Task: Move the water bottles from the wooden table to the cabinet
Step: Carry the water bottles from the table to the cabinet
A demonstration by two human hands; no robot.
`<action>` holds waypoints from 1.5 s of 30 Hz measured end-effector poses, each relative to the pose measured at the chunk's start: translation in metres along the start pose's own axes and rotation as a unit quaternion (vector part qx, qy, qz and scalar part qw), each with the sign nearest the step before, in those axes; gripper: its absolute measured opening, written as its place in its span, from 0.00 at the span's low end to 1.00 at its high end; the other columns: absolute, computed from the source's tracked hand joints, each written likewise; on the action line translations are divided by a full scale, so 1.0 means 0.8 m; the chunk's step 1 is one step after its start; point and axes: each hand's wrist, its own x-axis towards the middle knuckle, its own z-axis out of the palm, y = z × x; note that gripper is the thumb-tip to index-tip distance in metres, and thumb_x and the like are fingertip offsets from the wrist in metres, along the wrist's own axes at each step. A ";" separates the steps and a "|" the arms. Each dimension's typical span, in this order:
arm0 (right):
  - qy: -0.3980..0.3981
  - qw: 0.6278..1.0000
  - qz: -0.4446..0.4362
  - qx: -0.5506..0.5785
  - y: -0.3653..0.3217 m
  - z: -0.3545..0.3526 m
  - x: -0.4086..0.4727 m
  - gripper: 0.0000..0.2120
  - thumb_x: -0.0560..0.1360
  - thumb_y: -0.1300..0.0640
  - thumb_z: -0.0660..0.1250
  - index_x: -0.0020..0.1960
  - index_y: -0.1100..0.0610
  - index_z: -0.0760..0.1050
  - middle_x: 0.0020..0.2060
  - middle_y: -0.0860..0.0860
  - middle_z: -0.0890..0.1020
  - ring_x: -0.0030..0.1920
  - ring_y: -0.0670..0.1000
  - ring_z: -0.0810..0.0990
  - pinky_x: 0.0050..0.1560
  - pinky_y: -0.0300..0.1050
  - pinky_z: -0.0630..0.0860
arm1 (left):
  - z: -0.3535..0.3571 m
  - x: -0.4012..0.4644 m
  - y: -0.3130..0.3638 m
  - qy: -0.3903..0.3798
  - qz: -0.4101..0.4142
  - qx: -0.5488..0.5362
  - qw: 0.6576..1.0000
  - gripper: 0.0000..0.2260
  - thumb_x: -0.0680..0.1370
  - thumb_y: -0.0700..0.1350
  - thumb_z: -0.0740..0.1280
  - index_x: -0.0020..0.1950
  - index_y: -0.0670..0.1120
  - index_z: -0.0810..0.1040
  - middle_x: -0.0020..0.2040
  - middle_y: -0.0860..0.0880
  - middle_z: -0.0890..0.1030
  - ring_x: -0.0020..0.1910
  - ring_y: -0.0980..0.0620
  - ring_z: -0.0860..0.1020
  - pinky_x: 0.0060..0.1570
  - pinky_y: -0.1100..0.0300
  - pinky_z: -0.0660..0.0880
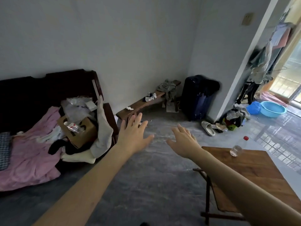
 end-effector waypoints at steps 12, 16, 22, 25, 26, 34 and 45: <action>0.035 0.996 0.083 0.014 0.003 -0.038 0.196 0.33 0.78 0.40 0.60 0.78 0.48 0.56 0.81 0.54 0.52 0.79 0.59 0.52 0.77 0.64 0.54 | -0.041 0.240 -0.039 -0.009 0.084 0.010 0.996 0.33 0.82 0.67 0.53 0.83 0.53 0.55 0.85 0.50 0.42 0.84 0.45 0.42 0.79 0.39 0.44; 0.056 0.991 0.118 0.016 0.032 -0.058 0.255 0.34 0.79 0.40 0.60 0.80 0.50 0.54 0.81 0.54 0.51 0.79 0.59 0.51 0.77 0.63 0.54 | -0.037 0.313 -0.037 -0.012 0.106 0.011 0.994 0.32 0.83 0.66 0.53 0.83 0.52 0.55 0.85 0.50 0.42 0.84 0.45 0.43 0.79 0.39 0.45; 0.069 0.986 0.151 0.022 0.083 -0.086 0.353 0.34 0.79 0.42 0.60 0.80 0.51 0.53 0.81 0.54 0.51 0.80 0.59 0.50 0.77 0.63 0.53 | -0.025 0.435 -0.009 -0.023 0.143 0.025 0.989 0.32 0.83 0.66 0.52 0.84 0.53 0.55 0.85 0.50 0.41 0.84 0.45 0.43 0.79 0.41 0.47; 0.084 0.984 0.155 0.025 0.111 -0.115 0.417 0.34 0.79 0.42 0.60 0.80 0.51 0.53 0.81 0.54 0.51 0.79 0.59 0.51 0.76 0.63 0.55 | -0.028 0.511 0.004 -0.019 0.151 0.017 0.988 0.32 0.83 0.66 0.53 0.84 0.53 0.54 0.85 0.50 0.41 0.84 0.47 0.41 0.79 0.40 0.46; 0.091 0.983 0.156 0.031 0.119 -0.126 0.441 0.34 0.79 0.42 0.60 0.80 0.52 0.53 0.81 0.55 0.52 0.79 0.59 0.51 0.76 0.63 0.55 | -0.031 0.537 0.007 -0.016 0.152 0.017 0.988 0.32 0.83 0.66 0.54 0.83 0.53 0.55 0.85 0.50 0.41 0.84 0.47 0.41 0.79 0.39 0.45; 0.118 0.977 0.168 0.056 0.165 -0.189 0.600 0.34 0.80 0.42 0.60 0.80 0.51 0.53 0.81 0.54 0.52 0.79 0.59 0.52 0.76 0.64 0.55 | -0.033 0.720 0.027 -0.002 0.169 0.010 0.986 0.33 0.82 0.66 0.55 0.83 0.52 0.55 0.85 0.50 0.41 0.84 0.45 0.41 0.79 0.38 0.41; 0.121 0.964 0.228 0.063 0.237 -0.218 0.713 0.33 0.79 0.42 0.59 0.80 0.52 0.54 0.81 0.55 0.53 0.79 0.59 0.52 0.76 0.63 0.56 | -0.001 0.891 0.055 -0.026 0.218 0.026 0.975 0.33 0.82 0.67 0.54 0.83 0.53 0.56 0.85 0.50 0.43 0.84 0.46 0.43 0.79 0.40 0.44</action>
